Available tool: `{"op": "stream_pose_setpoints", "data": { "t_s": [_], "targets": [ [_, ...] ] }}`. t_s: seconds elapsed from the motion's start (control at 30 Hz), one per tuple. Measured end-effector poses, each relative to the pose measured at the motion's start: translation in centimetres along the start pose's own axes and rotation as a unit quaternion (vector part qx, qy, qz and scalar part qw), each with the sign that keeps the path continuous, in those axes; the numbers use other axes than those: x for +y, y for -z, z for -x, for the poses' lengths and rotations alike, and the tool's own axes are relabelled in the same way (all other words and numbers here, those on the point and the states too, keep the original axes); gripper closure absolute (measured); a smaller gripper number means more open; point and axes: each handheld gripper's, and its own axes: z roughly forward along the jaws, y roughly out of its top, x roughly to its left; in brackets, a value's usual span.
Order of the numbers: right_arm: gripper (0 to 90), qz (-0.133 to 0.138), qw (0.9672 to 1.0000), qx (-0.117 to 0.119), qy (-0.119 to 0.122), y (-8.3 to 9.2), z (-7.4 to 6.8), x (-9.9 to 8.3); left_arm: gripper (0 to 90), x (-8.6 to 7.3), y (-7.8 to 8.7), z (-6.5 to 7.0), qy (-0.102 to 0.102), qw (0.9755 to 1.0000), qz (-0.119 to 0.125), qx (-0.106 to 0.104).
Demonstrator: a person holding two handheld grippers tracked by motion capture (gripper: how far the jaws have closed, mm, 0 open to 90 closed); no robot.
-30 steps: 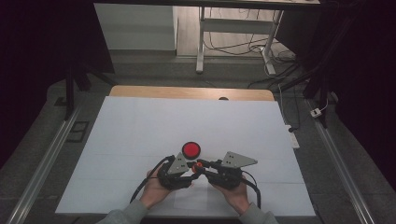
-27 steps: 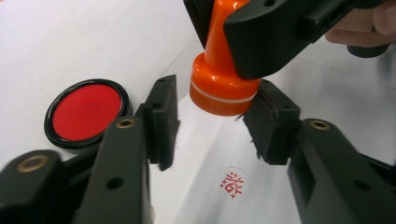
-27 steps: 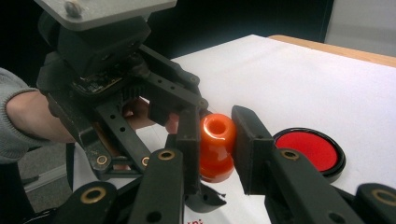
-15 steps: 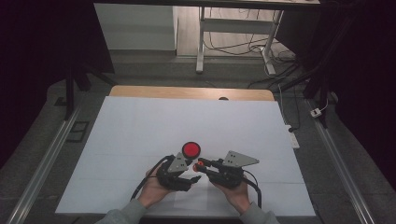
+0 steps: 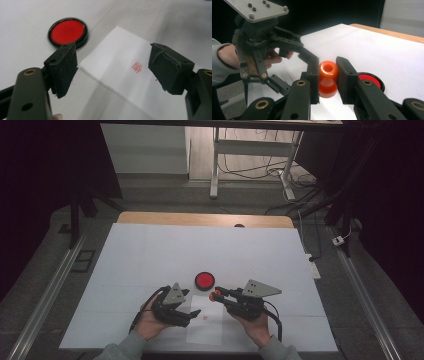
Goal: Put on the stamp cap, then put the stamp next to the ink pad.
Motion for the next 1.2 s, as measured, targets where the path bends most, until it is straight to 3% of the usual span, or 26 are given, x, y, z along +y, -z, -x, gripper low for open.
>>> {"op": "stream_pose_setpoints", "data": {
  "t_s": [0.3, 0.43, 0.97, 1.2],
  "targets": [
    [72.5, 0.006, 0.9999, -0.008, -0.001, 0.5, 0.4, 0.4, 22.7, -3.7, 4.2, -1.8, 0.035, 0.9989, 0.005, 0.032],
    [72.6, 0.011, 0.9999, -0.012, -0.001, 0.8, 0.6, 0.6, 23.1, -5.1, 5.3, -2.3, 0.05, 0.9978, 0.009, 0.043],
    [72.5, 0.009, 0.9995, -0.031, -0.005, 1.0, 1.6, 1.1, 23.9, -5.6, 5.9, -2.6, 0.056, 0.9972, 0.015, 0.047],
    [72.5, 0.009, 0.9985, -0.054, -0.008, 0.9, 3.3, 1.6, 23.9, -5.8, 6.1, -2.7, 0.06, 0.9969, 0.017, 0.049]
  ]
}}
